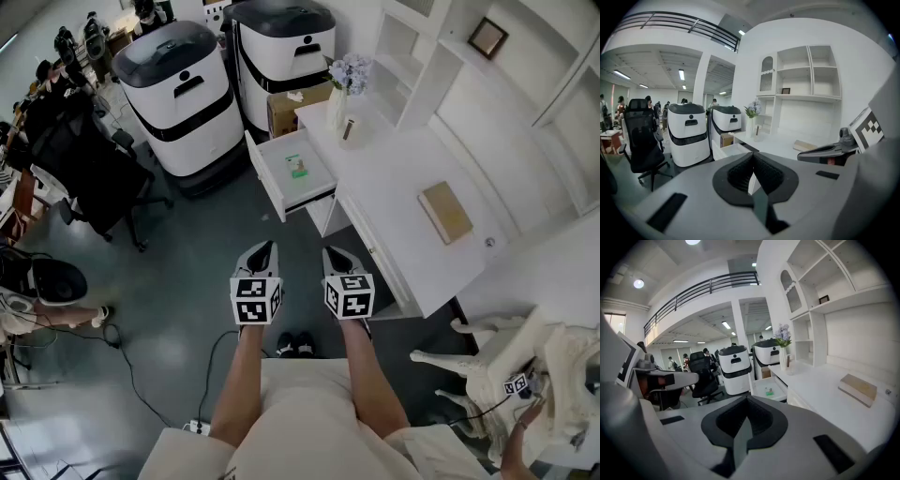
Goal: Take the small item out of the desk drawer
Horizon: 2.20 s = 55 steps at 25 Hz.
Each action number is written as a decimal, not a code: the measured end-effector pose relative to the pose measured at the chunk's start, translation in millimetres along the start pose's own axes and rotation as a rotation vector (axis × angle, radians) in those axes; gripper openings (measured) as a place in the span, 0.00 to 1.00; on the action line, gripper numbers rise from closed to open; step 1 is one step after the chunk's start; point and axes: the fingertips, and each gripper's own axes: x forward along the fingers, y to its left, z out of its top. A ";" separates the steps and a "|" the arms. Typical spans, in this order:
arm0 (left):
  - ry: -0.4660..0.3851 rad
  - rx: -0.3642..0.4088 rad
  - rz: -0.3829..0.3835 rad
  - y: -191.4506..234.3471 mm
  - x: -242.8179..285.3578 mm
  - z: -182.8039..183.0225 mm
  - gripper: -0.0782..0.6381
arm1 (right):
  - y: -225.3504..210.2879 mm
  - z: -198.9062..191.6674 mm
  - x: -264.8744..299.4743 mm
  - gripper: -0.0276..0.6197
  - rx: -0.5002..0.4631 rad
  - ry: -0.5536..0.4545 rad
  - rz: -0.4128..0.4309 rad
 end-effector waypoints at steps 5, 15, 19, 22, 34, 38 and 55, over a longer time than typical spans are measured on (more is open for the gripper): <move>0.010 -0.034 -0.025 -2.6 3.0 -1.5 0.13 | -1.6 -1.6 2.8 0.08 -0.004 0.011 0.000; 0.011 -0.048 -0.036 -20.3 13.0 -3.9 0.13 | -17.4 -3.3 3.0 0.08 0.064 -0.022 0.050; 0.008 -0.028 -0.017 -22.2 13.3 -0.3 0.13 | -22.3 -4.7 3.7 0.08 0.069 -0.021 0.071; 0.000 -0.021 0.004 -22.3 13.0 3.4 0.13 | -24.3 -11.1 6.5 0.08 0.072 -0.009 0.105; 0.005 -0.022 0.043 -9.2 20.5 5.8 0.13 | -28.9 -7.4 28.9 0.08 0.073 0.006 0.144; 0.006 0.013 0.030 -2.8 38.8 7.9 0.13 | -27.8 0.3 49.9 0.08 0.053 0.007 0.166; 0.018 -0.023 -0.025 115.0 159.5 64.7 0.13 | -31.1 75.0 192.3 0.08 0.000 0.058 0.130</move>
